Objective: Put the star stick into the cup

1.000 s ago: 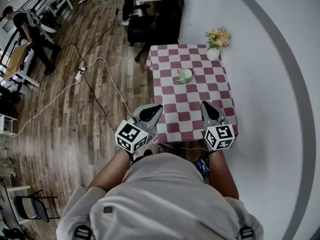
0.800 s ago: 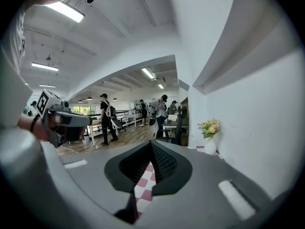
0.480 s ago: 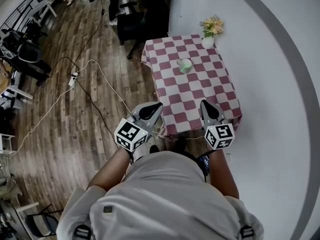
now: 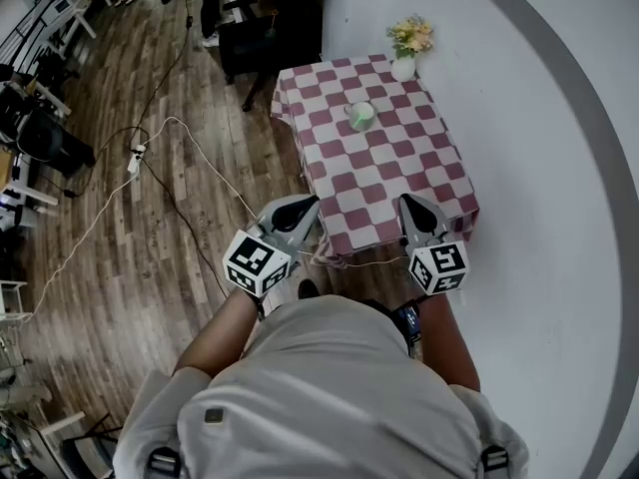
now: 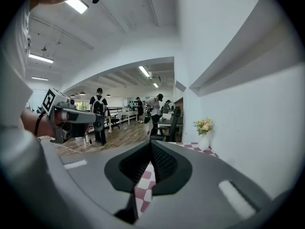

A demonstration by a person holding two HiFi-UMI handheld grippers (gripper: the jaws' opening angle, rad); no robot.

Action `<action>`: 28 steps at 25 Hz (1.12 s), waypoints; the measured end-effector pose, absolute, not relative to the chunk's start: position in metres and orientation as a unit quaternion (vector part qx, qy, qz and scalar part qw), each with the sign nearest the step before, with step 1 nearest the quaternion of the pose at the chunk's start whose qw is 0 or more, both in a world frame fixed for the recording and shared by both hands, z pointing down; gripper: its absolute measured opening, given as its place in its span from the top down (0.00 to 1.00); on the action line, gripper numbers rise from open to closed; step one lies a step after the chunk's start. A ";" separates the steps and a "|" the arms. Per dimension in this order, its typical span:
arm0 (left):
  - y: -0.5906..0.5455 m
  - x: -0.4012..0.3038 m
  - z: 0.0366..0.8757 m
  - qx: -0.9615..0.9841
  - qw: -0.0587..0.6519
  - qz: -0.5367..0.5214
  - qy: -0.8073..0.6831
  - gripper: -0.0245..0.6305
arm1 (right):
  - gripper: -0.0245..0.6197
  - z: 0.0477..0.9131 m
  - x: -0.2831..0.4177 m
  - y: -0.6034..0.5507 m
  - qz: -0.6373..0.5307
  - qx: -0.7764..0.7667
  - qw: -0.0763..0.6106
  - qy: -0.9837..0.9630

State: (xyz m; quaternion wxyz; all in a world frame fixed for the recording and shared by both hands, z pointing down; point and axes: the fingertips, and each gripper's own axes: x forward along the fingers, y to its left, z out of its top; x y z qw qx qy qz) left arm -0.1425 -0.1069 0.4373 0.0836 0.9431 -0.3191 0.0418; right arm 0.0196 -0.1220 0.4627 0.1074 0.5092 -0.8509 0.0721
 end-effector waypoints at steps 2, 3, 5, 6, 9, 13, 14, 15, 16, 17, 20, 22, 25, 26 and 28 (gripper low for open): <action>-0.104 -0.139 0.436 0.942 0.081 0.042 -0.322 0.96 | 0.95 0.461 0.024 -0.117 0.069 0.504 0.105 -0.854; -0.102 -0.136 0.436 0.942 0.080 0.042 -0.323 0.96 | 0.95 0.461 0.026 -0.113 0.067 0.501 0.104 -0.856; -0.098 -0.129 0.436 0.941 0.078 0.044 -0.326 0.96 | 0.95 0.459 0.033 -0.106 0.063 0.494 0.102 -0.861; -0.095 -0.124 0.436 0.941 0.078 0.045 -0.327 0.96 | 0.95 0.459 0.037 -0.102 0.062 0.490 0.101 -0.863; -0.085 -0.109 0.435 0.940 0.075 0.046 -0.329 0.96 | 0.95 0.458 0.051 -0.088 0.058 0.481 0.102 -0.869; -0.069 -0.089 0.435 0.938 0.072 0.050 -0.337 0.96 | 0.95 0.458 0.072 -0.069 0.054 0.469 0.104 -0.875; -0.065 -0.085 0.435 0.937 0.071 0.051 -0.339 0.96 | 0.95 0.459 0.077 -0.065 0.054 0.467 0.103 -0.877; -0.060 -0.081 0.435 0.936 0.070 0.052 -0.342 0.96 | 0.95 0.458 0.082 -0.060 0.053 0.464 0.103 -0.878; -0.055 -0.077 0.436 0.934 0.070 0.053 -0.345 0.96 | 0.95 0.458 0.087 -0.055 0.052 0.462 0.102 -0.880; -0.050 -0.074 0.436 0.933 0.069 0.054 -0.348 0.96 | 0.95 0.457 0.091 -0.049 0.051 0.459 0.100 -0.881; -0.034 -0.064 0.436 0.929 0.066 0.055 -0.359 0.96 | 0.95 0.456 0.102 -0.031 0.048 0.449 0.098 -0.887; -0.024 -0.056 0.436 0.928 0.065 0.056 -0.364 0.96 | 0.95 0.457 0.111 -0.019 0.047 0.444 0.098 -0.889; -0.010 -0.044 0.438 0.926 0.061 0.057 -0.369 0.96 | 0.95 0.459 0.125 -0.004 0.047 0.440 0.096 -0.891; -0.005 -0.041 0.438 0.925 0.060 0.058 -0.370 0.96 | 0.95 0.460 0.129 0.001 0.047 0.440 0.095 -0.892; 0.003 -0.036 0.439 0.924 0.059 0.059 -0.374 0.96 | 0.95 0.461 0.136 0.010 0.047 0.439 0.093 -0.892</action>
